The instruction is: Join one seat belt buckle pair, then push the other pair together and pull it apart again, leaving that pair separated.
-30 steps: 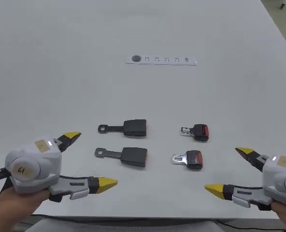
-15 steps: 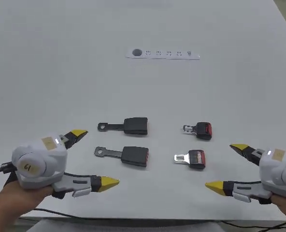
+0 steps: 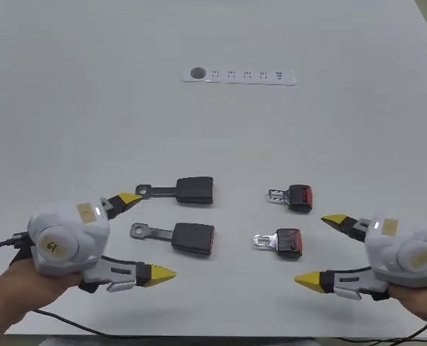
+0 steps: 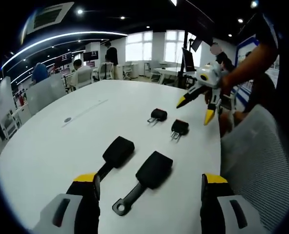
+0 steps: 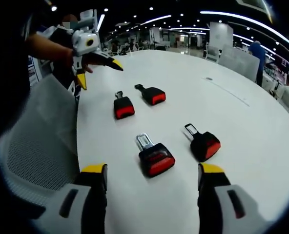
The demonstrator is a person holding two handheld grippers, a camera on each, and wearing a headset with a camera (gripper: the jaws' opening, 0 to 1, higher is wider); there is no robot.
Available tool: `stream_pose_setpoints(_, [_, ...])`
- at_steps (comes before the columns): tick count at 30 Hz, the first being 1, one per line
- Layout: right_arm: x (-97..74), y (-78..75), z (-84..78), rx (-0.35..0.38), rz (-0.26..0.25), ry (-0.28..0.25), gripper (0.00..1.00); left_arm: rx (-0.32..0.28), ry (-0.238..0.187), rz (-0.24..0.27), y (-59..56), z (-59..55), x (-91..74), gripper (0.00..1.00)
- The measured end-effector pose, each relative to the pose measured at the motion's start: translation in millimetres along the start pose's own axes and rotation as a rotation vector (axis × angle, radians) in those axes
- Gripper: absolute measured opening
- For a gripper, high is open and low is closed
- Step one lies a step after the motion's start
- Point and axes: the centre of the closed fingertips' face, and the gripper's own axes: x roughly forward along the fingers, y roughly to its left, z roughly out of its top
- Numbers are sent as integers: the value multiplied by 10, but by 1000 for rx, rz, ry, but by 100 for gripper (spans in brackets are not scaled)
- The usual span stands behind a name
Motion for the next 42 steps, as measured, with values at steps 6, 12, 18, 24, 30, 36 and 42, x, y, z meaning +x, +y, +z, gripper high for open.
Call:
stream_pose_setpoints(6, [90, -8, -14, -18, 36, 17, 75, 17, 22, -37, -3, -29, 121, 85])
stream_pose_setpoints(12, [170, -9, -19, -24, 65, 27, 72, 50, 54, -79, -2, -106, 262, 80])
stream_pose_setpoints(18, [240, -16, -38, -43, 90, 42, 70, 81, 91, -113, 35, -214, 414, 76])
stream_pose_setpoints(24, [301, -9, -35, -77, 125, 63, 69, 86, 109, -132, 48, -272, 539, 69])
stream_pose_setpoints(30, [322, -15, -60, -96, 154, 76, 62, 135, 148, -189, -6, -353, 676, 66])
stream_pose_setpoints(36, [351, -16, -113, -117, 181, 104, 62, 193, 189, -217, 18, -421, 763, 62])
stream_pose_setpoints(42, [380, -5, -109, -130, 212, 114, 57, 246, 225, -238, 32, -485, 793, 53])
